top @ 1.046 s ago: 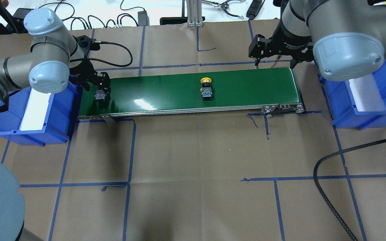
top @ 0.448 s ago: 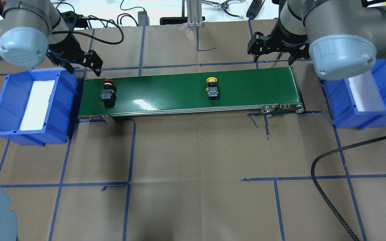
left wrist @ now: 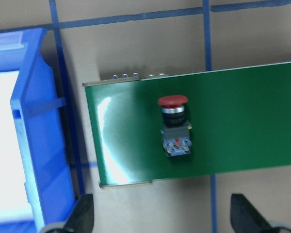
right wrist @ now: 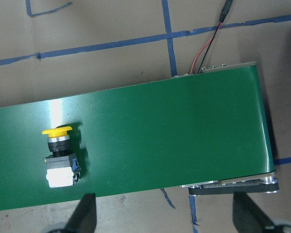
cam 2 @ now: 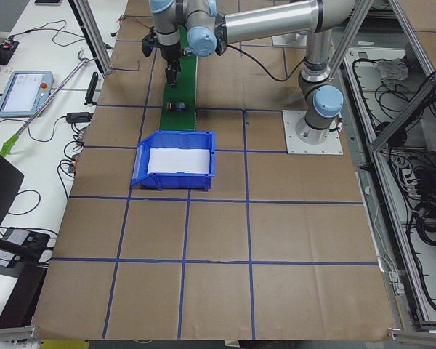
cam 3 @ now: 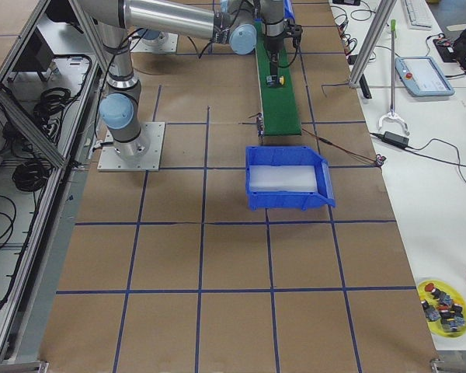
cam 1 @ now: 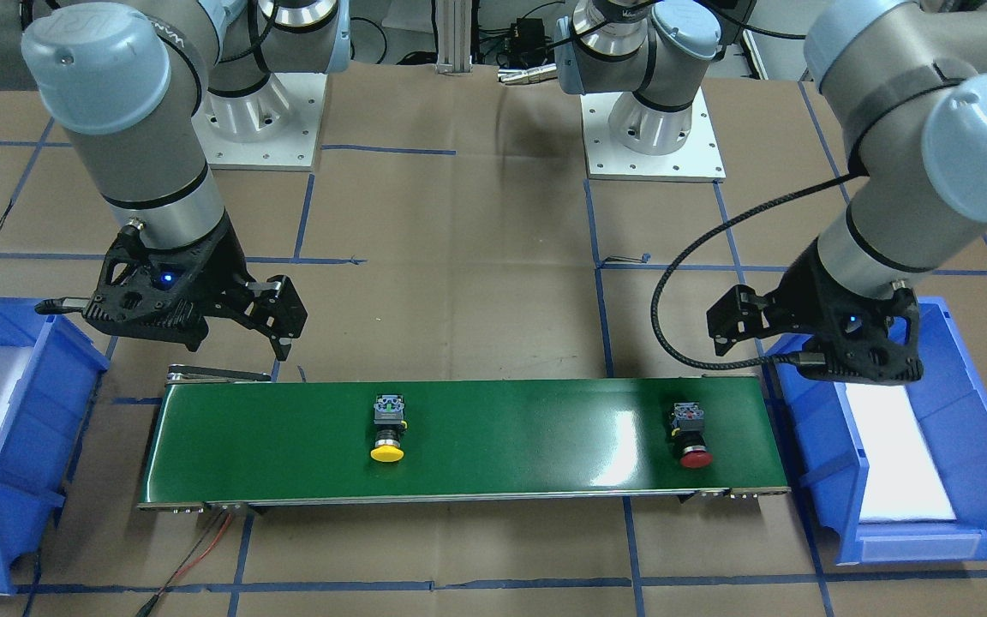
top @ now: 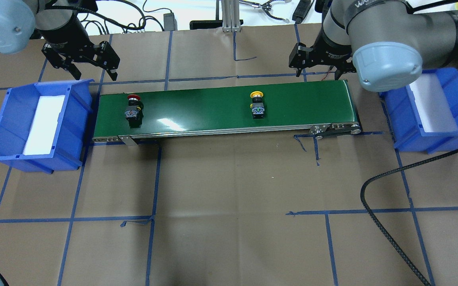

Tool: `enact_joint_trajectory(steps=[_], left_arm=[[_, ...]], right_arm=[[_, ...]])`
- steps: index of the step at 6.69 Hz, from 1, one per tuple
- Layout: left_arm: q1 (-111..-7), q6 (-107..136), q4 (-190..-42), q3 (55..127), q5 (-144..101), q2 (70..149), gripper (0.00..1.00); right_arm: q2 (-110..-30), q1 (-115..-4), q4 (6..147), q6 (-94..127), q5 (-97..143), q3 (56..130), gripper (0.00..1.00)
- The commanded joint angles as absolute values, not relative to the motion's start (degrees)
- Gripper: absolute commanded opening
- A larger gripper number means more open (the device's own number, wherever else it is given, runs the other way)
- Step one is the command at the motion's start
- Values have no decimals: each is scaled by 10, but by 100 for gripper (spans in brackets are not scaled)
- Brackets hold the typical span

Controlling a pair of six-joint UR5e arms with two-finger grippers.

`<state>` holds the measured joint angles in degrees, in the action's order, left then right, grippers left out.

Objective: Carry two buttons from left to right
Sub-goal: 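Raise the left gripper while the right gripper follows the yellow button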

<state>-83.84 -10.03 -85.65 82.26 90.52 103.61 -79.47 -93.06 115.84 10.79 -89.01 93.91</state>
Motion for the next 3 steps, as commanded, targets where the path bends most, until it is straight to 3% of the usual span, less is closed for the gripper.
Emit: enact_joint_trajectory(steps=[1, 3], left_arm=[[-872, -50, -859, 860, 904, 1002, 100], [-865, -55, -849, 921, 904, 951, 100]], right_arm=[[-769, -931, 1183, 107, -889, 939, 100], [-744, -931, 1192, 105, -894, 938, 100]])
